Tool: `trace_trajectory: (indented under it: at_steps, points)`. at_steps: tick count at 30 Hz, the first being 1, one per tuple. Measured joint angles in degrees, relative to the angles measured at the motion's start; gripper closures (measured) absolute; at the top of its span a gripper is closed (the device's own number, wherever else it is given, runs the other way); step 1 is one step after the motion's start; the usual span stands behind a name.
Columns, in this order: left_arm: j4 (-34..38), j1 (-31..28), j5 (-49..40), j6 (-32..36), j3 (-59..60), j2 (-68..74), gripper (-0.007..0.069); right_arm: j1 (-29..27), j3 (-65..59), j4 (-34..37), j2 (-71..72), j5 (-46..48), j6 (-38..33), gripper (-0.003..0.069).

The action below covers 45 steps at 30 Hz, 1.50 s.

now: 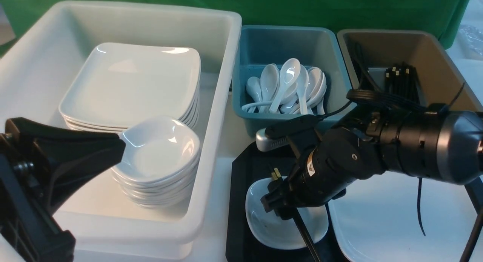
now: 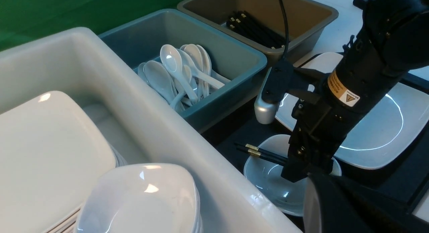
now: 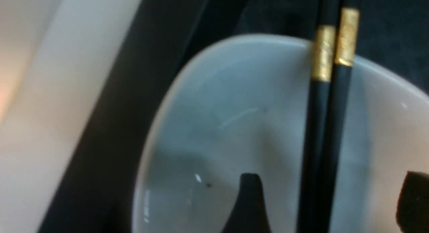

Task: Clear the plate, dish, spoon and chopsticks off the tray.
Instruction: Use the right arm to grab a pair of chopsticks from the plate, then use the right arm to put the chopsticks into the small storage box on the right

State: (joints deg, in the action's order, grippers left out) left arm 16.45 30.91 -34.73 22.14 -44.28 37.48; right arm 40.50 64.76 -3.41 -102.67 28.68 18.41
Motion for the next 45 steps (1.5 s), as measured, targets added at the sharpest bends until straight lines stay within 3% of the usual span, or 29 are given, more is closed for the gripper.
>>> trace_trajectory:
  at_steps: [7,9,14,15,24,27,30,33,34,35,36,37,43,45]
  points:
    - [0.1,0.0,0.0,0.0,0.0,0.0,0.0619,0.0,0.07,0.57,-2.75,-0.74,-0.42,0.0121]
    - [0.12,0.0,0.0,0.01,0.0,0.0,0.0619,0.0,0.07,0.75,-3.81,-0.82,-1.55,0.021]
    - [0.12,0.0,-0.08,0.01,0.0,0.0,0.0619,0.0,0.07,0.93,-3.86,-0.38,-4.93,0.0516]
    - [0.12,0.0,-0.15,0.01,0.0,0.0,0.0619,0.0,0.07,1.01,-3.66,0.08,-5.87,0.054]
    - [0.12,0.0,-0.14,0.49,0.0,0.0,0.0619,-2.2,1.07,2.58,11.24,8.7,-13.14,0.0535]
    - [0.26,0.0,1.42,0.6,0.0,0.0,0.0619,-7.27,4.27,2.91,14.1,9.85,-14.43,0.0535]
    - [1.02,0.0,4.98,0.6,0.0,0.0,0.0619,-19.58,12.45,7.4,12.56,10.26,-18.41,0.0535]
    - [1.31,0.0,6.19,0.65,0.0,0.0,0.0619,-29.7,22.12,16.97,6.91,9.64,-23.59,0.0535]
    - [1.39,0.0,6.29,0.65,0.0,0.0,0.0619,-30.32,22.12,16.97,6.44,9.64,-23.59,0.0535]
    - [1.86,0.0,6.64,0.65,0.0,0.0,0.0619,-34.78,28.04,24.17,2.17,9.15,-26.04,0.0535]
    - [1.87,0.0,6.69,0.65,0.0,0.0,0.0619,-35.75,29.38,24.86,1.04,9.04,-26.04,0.0535]
    - [2.57,0.0,7.28,0.65,0.0,0.0,0.0619,-39.44,35.23,30.16,-4.26,7.05,-26.99,0.0535]
    - [3.69,0.0,8.04,0.65,0.0,0.0,0.0619,-44.33,46.27,32.37,-16.44,3.2,-22.87,0.0509]
    - [3.76,0.0,8.04,0.65,0.0,0.0,0.0619,-44.64,47.68,30.73,-18.9,3.62,-21.65,0.04]
